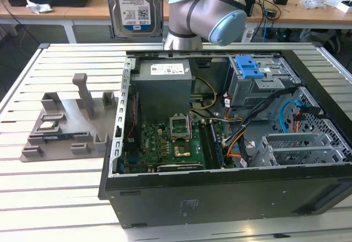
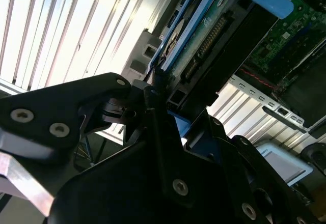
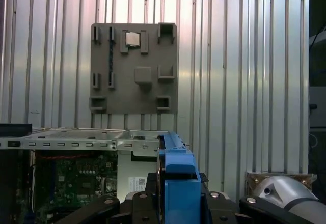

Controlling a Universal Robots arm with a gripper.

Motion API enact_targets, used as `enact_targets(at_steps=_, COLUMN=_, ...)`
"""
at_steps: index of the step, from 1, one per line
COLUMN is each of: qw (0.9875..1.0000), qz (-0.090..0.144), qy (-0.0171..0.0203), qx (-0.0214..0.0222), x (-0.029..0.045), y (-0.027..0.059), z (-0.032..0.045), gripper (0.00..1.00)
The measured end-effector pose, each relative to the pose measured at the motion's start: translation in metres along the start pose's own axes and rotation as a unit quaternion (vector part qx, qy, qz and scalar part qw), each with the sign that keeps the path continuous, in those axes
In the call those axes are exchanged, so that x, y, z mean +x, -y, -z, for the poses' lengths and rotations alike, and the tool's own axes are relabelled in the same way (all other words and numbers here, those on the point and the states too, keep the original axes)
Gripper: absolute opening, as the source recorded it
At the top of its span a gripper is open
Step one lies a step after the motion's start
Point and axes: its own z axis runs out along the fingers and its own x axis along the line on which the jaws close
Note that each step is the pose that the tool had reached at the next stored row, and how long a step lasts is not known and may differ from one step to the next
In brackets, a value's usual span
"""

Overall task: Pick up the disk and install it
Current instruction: 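Pick up the disk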

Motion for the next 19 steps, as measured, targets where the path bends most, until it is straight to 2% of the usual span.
enact_targets(at_steps=7, qw=1.0, qz=0.0, qy=0.0, qx=-0.0002, x=0.0025, y=0.0175, z=0.0009, gripper=0.37)
enact_targets(at_steps=9, qw=1.0, qz=0.0, qy=0.0, qx=-0.0001, x=0.0043, y=0.0195, z=0.001, gripper=0.37)
enact_targets(at_steps=10, qw=1.0, qz=0.0, qy=0.0, qx=-0.0002, x=0.0126, y=0.0265, z=0.0015, gripper=0.37)
enact_targets(at_steps=11, qw=1.0, qz=0.0, qy=0.0, qx=-0.0002, x=0.0153, y=0.0314, z=0.0018, gripper=0.37)
enact_targets(at_steps=13, qw=1.0, qz=0.0, qy=0.0, qx=-0.0002, x=0.0186, y=0.0382, z=0.0022, gripper=0.37)
enact_targets(at_steps=19, qw=1.0, qz=0.0, qy=0.0, qx=-0.0002, x=0.0223, y=0.0465, z=0.0026, gripper=0.37)
